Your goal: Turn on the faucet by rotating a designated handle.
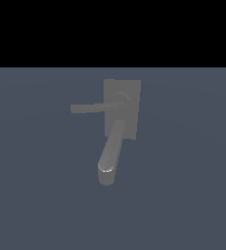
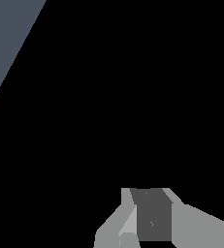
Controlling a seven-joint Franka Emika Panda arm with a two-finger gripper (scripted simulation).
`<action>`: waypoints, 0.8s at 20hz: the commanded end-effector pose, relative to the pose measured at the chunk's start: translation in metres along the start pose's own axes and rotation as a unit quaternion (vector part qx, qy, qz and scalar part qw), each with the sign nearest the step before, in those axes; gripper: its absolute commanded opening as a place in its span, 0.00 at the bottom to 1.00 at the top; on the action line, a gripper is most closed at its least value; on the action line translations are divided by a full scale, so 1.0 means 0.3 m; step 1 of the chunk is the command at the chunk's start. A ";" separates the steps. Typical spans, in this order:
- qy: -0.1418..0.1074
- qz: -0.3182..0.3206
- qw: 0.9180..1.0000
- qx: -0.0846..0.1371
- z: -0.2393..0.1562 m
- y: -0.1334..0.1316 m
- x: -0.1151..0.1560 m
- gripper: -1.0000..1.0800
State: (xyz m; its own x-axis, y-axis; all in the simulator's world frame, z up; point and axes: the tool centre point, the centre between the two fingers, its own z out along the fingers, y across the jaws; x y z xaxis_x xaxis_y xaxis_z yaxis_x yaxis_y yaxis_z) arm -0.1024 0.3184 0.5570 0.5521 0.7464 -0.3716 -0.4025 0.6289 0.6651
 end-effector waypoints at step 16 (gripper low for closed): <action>0.234 -0.309 0.921 0.045 -0.345 -0.969 0.373 0.00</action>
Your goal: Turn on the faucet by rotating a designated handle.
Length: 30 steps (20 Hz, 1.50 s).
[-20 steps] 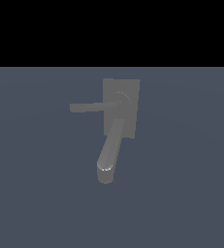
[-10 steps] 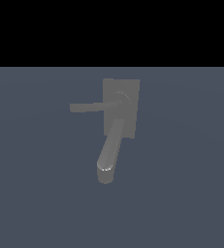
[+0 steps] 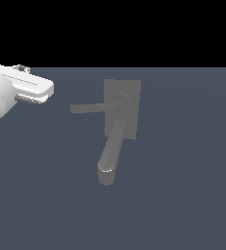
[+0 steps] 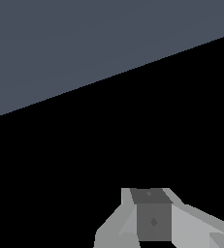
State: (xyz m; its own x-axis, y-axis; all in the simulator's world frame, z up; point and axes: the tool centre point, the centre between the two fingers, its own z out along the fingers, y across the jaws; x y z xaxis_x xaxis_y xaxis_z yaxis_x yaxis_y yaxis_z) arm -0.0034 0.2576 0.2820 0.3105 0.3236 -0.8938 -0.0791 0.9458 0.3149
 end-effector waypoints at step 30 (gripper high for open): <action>0.144 -0.170 0.969 0.110 -0.138 -0.634 0.331 0.00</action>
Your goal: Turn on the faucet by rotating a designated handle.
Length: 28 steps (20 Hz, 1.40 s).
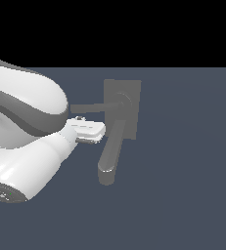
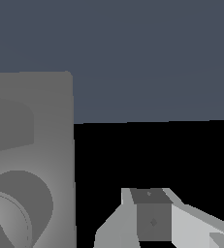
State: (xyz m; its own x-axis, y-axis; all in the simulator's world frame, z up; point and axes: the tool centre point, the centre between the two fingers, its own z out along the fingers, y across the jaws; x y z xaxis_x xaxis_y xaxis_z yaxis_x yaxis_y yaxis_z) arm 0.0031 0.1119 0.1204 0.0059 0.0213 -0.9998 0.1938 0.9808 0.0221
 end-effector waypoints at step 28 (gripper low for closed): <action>0.004 -0.002 1.000 0.002 0.001 -0.008 -0.260 0.00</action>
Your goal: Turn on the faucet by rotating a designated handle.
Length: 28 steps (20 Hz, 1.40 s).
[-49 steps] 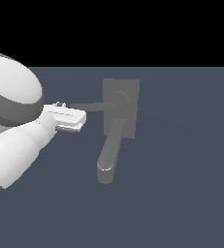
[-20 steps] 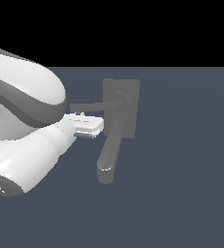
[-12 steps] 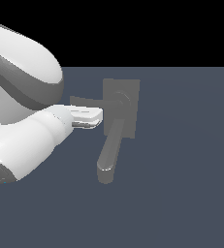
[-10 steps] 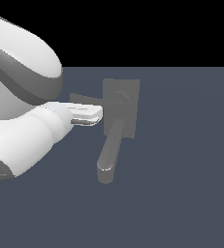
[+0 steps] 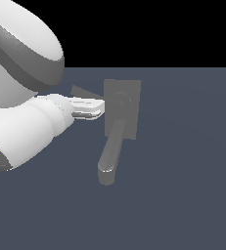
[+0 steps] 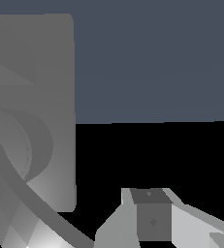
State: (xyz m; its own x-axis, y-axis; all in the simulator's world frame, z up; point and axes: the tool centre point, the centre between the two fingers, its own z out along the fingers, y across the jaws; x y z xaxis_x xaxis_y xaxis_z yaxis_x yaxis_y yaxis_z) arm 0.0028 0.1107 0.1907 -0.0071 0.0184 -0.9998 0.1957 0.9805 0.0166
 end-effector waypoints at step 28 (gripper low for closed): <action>-0.002 0.001 1.000 0.001 -0.004 -0.156 -0.257 0.00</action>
State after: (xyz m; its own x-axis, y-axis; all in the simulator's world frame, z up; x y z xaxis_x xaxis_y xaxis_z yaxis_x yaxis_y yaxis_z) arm -0.0088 0.0697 0.2561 -0.0191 0.0189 -0.9996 0.1945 0.9808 0.0148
